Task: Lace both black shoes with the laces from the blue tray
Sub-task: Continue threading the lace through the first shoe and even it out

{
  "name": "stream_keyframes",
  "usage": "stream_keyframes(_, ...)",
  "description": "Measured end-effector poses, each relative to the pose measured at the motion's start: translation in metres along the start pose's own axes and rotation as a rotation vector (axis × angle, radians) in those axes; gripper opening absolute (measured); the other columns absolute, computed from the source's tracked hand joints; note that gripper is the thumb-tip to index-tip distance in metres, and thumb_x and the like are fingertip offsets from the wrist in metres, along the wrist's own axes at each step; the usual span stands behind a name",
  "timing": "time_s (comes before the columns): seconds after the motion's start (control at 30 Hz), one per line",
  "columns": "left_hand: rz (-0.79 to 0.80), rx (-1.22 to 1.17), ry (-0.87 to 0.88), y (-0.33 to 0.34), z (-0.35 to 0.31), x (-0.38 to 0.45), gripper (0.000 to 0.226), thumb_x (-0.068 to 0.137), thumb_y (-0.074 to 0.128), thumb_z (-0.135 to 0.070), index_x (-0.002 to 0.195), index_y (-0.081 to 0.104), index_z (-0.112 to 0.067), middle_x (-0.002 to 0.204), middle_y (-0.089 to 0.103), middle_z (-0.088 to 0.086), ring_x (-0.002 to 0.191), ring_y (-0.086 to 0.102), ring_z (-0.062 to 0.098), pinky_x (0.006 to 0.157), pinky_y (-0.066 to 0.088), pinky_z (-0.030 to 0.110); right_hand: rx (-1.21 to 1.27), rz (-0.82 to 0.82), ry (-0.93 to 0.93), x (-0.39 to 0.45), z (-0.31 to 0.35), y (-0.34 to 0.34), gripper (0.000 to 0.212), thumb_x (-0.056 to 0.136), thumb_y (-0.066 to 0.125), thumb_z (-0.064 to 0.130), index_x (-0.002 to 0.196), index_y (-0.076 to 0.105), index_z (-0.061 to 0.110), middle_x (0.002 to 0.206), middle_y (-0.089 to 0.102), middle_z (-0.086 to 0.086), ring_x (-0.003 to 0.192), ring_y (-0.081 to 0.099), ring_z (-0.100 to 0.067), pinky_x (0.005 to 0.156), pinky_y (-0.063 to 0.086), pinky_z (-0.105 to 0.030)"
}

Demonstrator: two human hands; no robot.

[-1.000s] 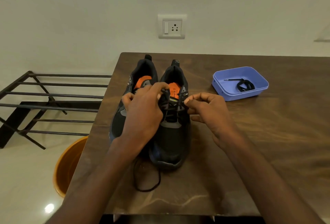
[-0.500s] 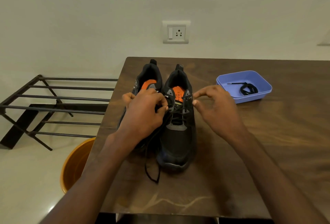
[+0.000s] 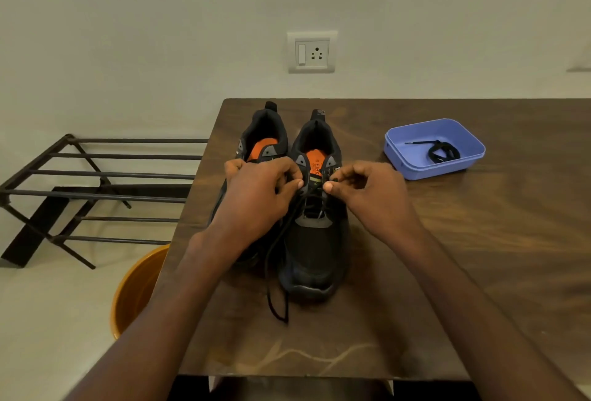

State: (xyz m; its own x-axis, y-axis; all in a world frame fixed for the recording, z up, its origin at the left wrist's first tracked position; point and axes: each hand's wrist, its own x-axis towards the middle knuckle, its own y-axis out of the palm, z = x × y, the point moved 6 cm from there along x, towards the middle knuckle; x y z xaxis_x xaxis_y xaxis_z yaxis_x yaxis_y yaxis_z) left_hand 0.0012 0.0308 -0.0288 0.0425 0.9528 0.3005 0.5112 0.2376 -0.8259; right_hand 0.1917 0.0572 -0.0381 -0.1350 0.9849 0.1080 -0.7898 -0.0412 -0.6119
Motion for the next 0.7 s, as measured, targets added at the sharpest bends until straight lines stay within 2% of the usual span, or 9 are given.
stream_keyframes(0.1,0.040,-0.010,-0.009,0.002,0.003,0.001,0.009,0.098,0.068,-0.028,0.095,0.063,-0.035,0.070,0.061,-0.012,0.075,0.057,0.001,0.102,0.036,0.048,0.112,-0.024,0.086,0.003,-0.008,-0.004,0.004,0.089,0.079,0.020,0.088,0.078,0.023,0.083,0.075,0.009,0.083,0.070,-0.004,0.085,0.060,-0.034)
stream_keyframes(0.2,0.035,0.021,-0.010,0.001,0.002,0.000,0.009,0.099,0.066,-0.028,0.094,0.062,-0.035,0.071,0.062,-0.012,0.078,0.058,0.001,0.103,0.031,0.044,0.405,-0.298,0.232,0.003,-0.023,-0.031,0.006,0.092,0.075,0.018,0.089,0.075,0.023,0.092,0.074,0.007,0.092,0.070,-0.010,0.091,0.060,-0.041)
stream_keyframes(0.27,0.034,0.011,-0.006,0.001,0.002,0.000,0.009,0.099,0.065,-0.027,0.094,0.062,-0.033,0.076,0.065,-0.012,0.083,0.061,0.003,0.101,0.028,0.041,0.150,-0.440,0.125,0.003,-0.022,-0.051,0.014,0.092,0.074,0.015,0.095,0.070,0.028,0.105,0.069,0.008,0.099,0.063,-0.007,0.098,0.056,-0.039)
stream_keyframes(0.33,0.049,-0.008,-0.006,0.003,0.002,0.001,0.009,0.099,0.065,-0.025,0.095,0.062,-0.033,0.080,0.067,-0.013,0.087,0.063,0.005,0.104,0.029,0.041,-0.137,-0.393,-0.072,0.002,-0.010,-0.047,0.027,0.088,0.074,0.013,0.107,0.067,0.031,0.121,0.060,0.008,0.112,0.056,-0.009,0.102,0.051,-0.040)
stream_keyframes(0.37,0.064,-0.029,-0.005,0.005,0.003,0.001,0.010,0.098,0.065,-0.025,0.095,0.061,-0.034,0.080,0.067,-0.013,0.086,0.063,0.005,0.105,0.036,0.046,-0.159,-0.305,-0.132,0.002,-0.005,-0.038,0.027,0.087,0.076,0.017,0.108,0.067,0.032,0.122,0.059,0.010,0.114,0.055,-0.008,0.102,0.050,-0.042)
stream_keyframes(0.47,0.085,-0.080,-0.011,0.007,0.004,0.002,0.008,0.097,0.065,-0.028,0.095,0.062,-0.036,0.076,0.066,-0.014,0.078,0.062,0.003,0.093,0.050,0.053,-0.155,-0.084,-0.123,0.001,0.000,-0.006,0.011,0.087,0.078,0.038,0.090,0.068,0.038,0.107,0.065,0.015,0.103,0.062,-0.006,0.096,0.052,-0.048)
stream_keyframes(0.57,0.068,-0.084,-0.016,0.005,0.007,0.002,0.009,0.096,0.067,-0.028,0.094,0.063,-0.036,0.074,0.065,-0.015,0.074,0.059,-0.001,0.091,0.052,0.054,-0.045,-0.056,-0.065,0.003,-0.003,0.002,0.016,0.090,0.078,0.027,0.081,0.068,0.036,0.089,0.069,0.016,0.087,0.064,-0.002,0.084,0.057,-0.036)
stream_keyframes(0.63,0.068,-0.087,-0.015,0.004,0.008,0.002,0.011,0.097,0.068,-0.026,0.094,0.063,-0.035,0.074,0.065,-0.015,0.074,0.059,-0.001,0.092,0.051,0.055,0.034,-0.234,0.043,0.007,-0.012,-0.018,0.018,0.095,0.072,0.019,0.085,0.069,0.034,0.085,0.067,0.020,0.084,0.064,0.002,0.078,0.054,-0.022)
stream_keyframes(0.7,0.071,-0.075,-0.013,0.003,0.008,0.002,0.011,0.097,0.067,-0.026,0.093,0.063,-0.035,0.075,0.064,-0.014,0.075,0.059,0.000,0.095,0.050,0.054,0.096,-0.501,0.183,0.006,-0.030,-0.050,0.011,0.099,0.067,0.018,0.094,0.071,0.026,0.092,0.067,0.015,0.088,0.064,-0.004,0.079,0.053,-0.024)
